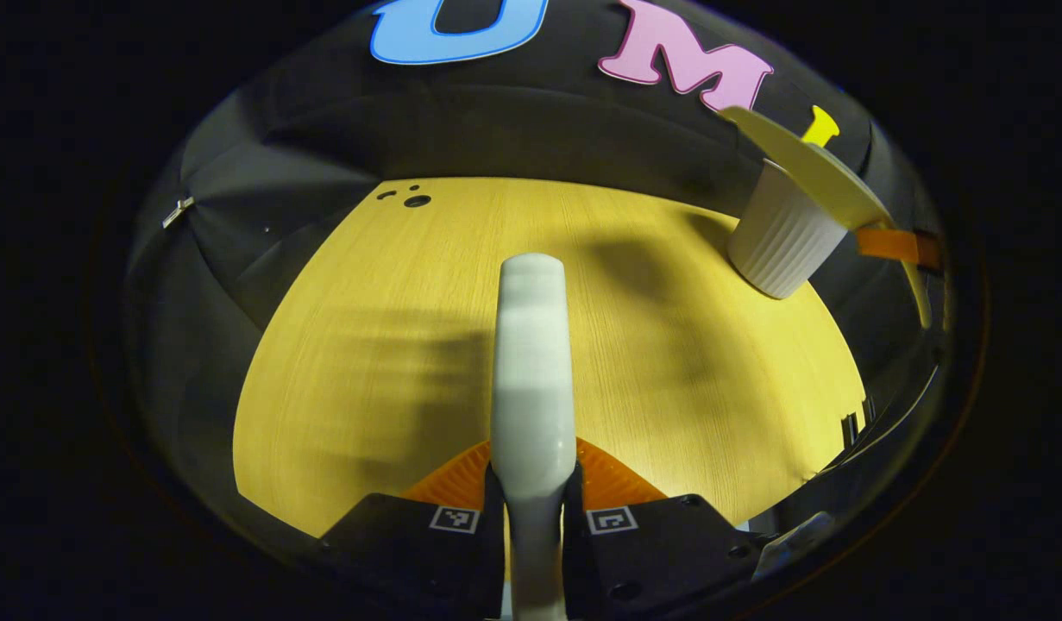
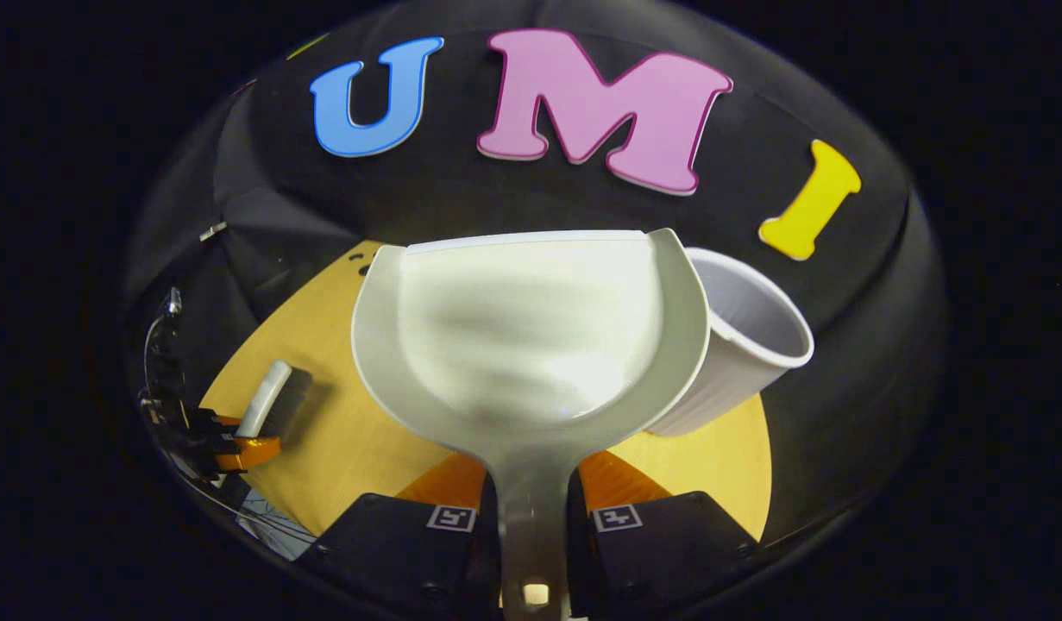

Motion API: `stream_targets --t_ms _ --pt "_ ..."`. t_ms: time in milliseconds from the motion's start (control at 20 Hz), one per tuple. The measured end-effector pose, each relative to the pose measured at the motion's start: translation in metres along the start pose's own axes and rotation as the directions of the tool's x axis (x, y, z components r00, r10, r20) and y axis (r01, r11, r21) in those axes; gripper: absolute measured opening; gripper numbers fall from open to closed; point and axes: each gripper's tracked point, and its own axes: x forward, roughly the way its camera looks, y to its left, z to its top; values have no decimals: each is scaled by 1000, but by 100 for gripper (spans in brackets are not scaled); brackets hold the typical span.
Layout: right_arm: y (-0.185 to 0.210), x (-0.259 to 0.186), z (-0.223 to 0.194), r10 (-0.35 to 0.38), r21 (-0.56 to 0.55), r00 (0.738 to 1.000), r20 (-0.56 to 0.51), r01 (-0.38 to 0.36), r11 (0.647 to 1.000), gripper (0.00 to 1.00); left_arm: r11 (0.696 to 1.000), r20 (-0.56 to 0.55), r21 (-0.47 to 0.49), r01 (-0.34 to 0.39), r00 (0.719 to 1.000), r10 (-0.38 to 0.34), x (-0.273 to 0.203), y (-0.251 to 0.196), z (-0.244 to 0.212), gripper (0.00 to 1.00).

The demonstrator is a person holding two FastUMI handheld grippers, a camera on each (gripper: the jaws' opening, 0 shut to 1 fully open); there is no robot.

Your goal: Pick up the small broom and dustpan from the desktop, sweep the trash into the dustpan with the broom, and then empty the trash into the garbage bin.

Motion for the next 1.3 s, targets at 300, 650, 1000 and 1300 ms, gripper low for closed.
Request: stream_targets --t_ms 300,650,1000,1300 --pt "10 35 -92 11 39 984 -178 -4 999 31 1000 -57 -4 8 998 -8 27 -7 -19 31" --pt "24 44 -176 39 92 946 -322 -10 996 34 997 -108 51 -51 993 57 59 1 -23 32" --pt "23 45 -185 37 134 927 -372 14 991 34 996 -184 52 -71 980 80 84 4 -22 35" --pt "24 46 -185 53 173 924 -379 14 985 36 987 -206 134 -94 971 120 87 -1 -20 38"
